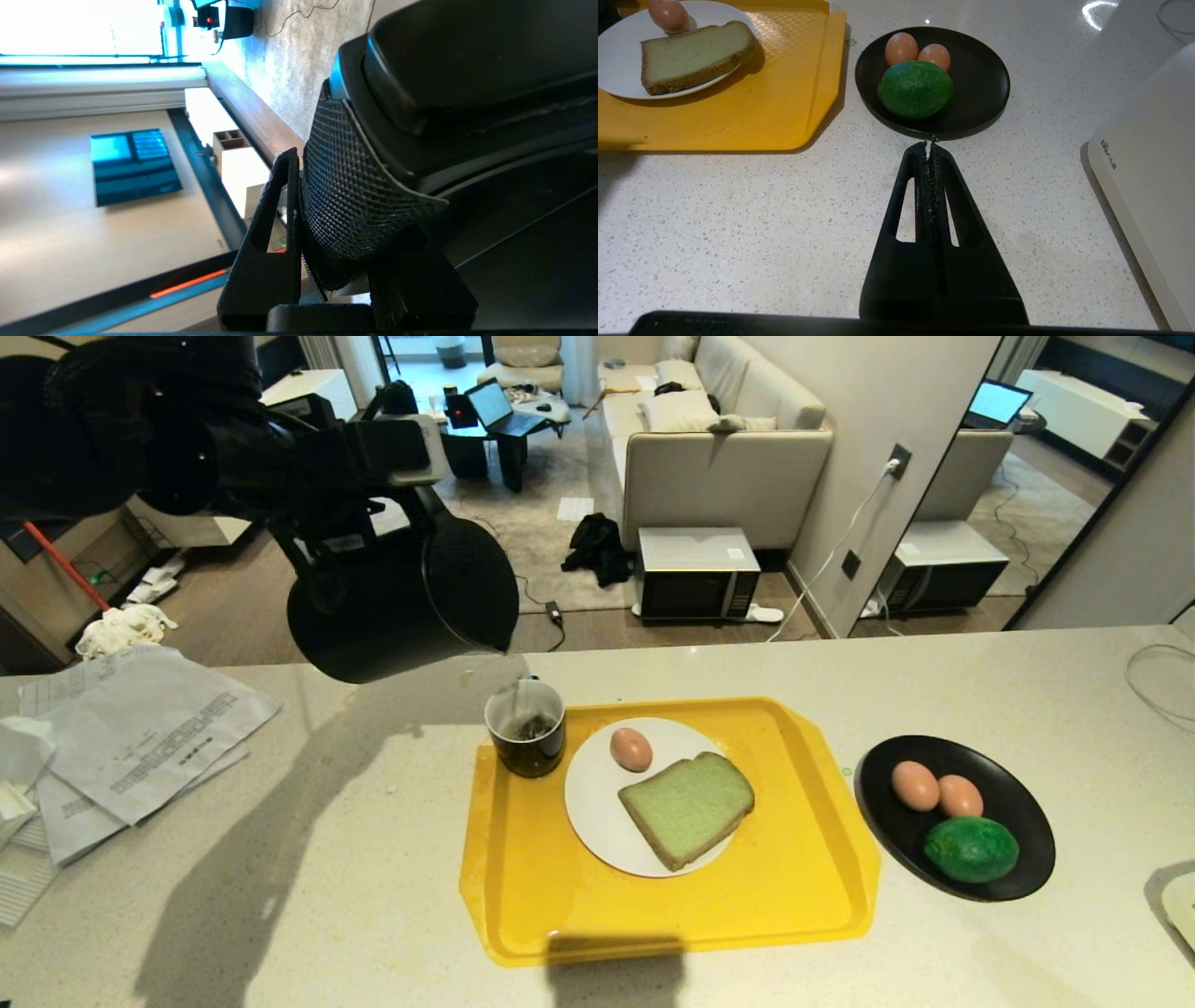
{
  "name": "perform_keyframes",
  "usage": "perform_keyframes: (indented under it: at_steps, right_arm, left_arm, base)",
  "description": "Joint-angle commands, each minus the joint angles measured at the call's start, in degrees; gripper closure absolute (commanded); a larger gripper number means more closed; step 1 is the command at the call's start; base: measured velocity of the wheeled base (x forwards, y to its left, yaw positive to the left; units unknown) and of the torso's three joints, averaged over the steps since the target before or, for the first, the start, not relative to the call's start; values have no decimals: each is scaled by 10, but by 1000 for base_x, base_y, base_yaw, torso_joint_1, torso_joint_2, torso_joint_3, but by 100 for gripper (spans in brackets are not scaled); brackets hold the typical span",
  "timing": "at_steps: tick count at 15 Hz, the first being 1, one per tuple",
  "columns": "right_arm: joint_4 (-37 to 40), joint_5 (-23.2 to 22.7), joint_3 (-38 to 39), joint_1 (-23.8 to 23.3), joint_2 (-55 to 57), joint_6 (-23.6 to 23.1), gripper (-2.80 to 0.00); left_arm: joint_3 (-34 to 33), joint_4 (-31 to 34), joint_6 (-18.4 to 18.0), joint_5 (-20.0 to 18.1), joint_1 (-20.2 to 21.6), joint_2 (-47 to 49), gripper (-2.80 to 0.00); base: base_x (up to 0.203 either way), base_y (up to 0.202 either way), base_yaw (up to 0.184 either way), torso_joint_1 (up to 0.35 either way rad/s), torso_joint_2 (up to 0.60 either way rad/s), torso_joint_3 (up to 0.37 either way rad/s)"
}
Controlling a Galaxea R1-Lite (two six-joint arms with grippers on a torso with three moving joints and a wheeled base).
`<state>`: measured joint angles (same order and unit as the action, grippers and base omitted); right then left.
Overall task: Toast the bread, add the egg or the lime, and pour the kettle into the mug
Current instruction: Pour water into a cup, then put the kettle back
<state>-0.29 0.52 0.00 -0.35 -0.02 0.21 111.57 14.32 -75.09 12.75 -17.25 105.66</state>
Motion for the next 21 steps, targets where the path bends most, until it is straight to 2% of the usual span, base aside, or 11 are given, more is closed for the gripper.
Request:
perform_keyframes:
  at_steps: [1, 3, 10, 14, 16, 19, 21]
  right_arm:
    - [-1, 0, 0, 0, 0, 0, 0]
    - [-1, 0, 0, 0, 0, 0, 0]
    - [0, 0, 0, 0, 0, 0, 0]
    - [-1, 0, 0, 0, 0, 0, 0]
    - [-1, 0, 0, 0, 0, 1, 0]
    - [-1, 0, 0, 0, 0, 1, 0]
    - [-1, 0, 0, 0, 0, 1, 0]
  left_arm:
    - [0, 1, 16, -1, -1, -4, 0]
    - [-1, 1, 38, -2, -4, -7, 0]
    - [-6, 2, 82, -8, 2, -38, 0]
    - [-25, 6, 148, -18, 30, -75, 0]
    - [-65, 4, 181, -40, 55, -97, 0]
    - [-145, 0, 248, -94, 101, -135, 0]
    - [-208, -25, 265, -129, 135, -155, 0]
  base:
    - [0, 0, 0, 0, 0, 0]
    - [0, 0, 0, 0, 0, 0]
    - [0, 0, 0, 0, 0, 0]
    - [0, 0, 0, 0, 0, 0]
    - [0, 0, 0, 0, 0, 0]
    - [0, 0, 0, 0, 0, 0]
    - [0, 0, 0, 0, 0, 0]
